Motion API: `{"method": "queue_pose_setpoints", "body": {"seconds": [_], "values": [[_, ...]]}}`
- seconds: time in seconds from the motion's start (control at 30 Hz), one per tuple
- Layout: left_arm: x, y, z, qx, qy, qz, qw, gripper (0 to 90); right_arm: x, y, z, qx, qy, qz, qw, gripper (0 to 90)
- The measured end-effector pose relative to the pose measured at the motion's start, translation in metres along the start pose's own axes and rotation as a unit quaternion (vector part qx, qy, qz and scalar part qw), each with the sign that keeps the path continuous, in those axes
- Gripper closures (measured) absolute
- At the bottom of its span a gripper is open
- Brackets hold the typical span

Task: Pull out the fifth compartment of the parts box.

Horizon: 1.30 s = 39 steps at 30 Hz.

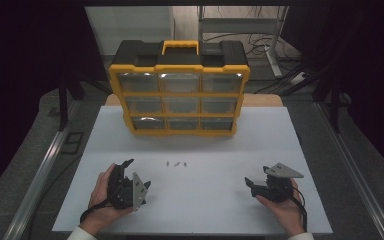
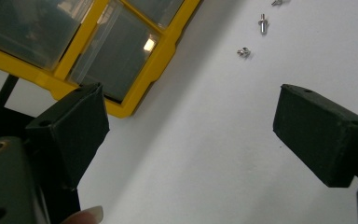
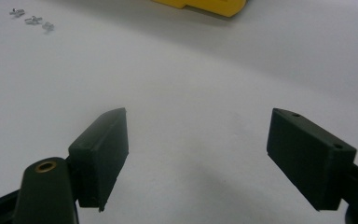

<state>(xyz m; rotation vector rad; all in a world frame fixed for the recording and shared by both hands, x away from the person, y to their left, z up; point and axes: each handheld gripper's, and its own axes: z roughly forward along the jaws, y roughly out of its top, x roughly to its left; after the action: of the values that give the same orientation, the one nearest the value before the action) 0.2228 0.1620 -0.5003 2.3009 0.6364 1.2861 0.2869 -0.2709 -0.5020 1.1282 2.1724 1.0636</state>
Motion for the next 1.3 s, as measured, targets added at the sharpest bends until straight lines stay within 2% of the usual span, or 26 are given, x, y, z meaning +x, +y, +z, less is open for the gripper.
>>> {"method": "queue_pose_setpoints", "body": {"seconds": [0.37, 0.73, 0.77, 0.93, 1.3], "values": [[-0.004, 0.002, 0.000, -0.010, 0.004, 0.005, 0.9999, 11.2, 0.000, 0.000, 0.000, 0.001, 0.000, 0.000, 1.0000, 21.3], [-0.010, 0.007, 0.000, -0.016, 0.012, 0.024, 0.9995, 11.4, 0.000, 0.000, 0.000, 0.001, -0.001, 0.000, 1.0000, 21.3], [-0.011, 0.008, 0.001, -0.017, 0.014, 0.032, 0.9992, 11.4, 0.000, 0.000, 0.000, 0.000, -0.001, 0.001, 1.0000, 21.3], [-0.014, 0.011, 0.001, -0.019, 0.017, 0.043, 0.9988, 11.5, 0.000, 0.000, 0.000, 0.001, -0.001, 0.001, 1.0000, 21.2], [-0.016, 0.022, 0.004, -0.020, 0.014, 0.060, 0.9979, 11.5, 0.000, 0.000, 0.001, 0.002, -0.002, -0.001, 1.0000, 21.3]]}}
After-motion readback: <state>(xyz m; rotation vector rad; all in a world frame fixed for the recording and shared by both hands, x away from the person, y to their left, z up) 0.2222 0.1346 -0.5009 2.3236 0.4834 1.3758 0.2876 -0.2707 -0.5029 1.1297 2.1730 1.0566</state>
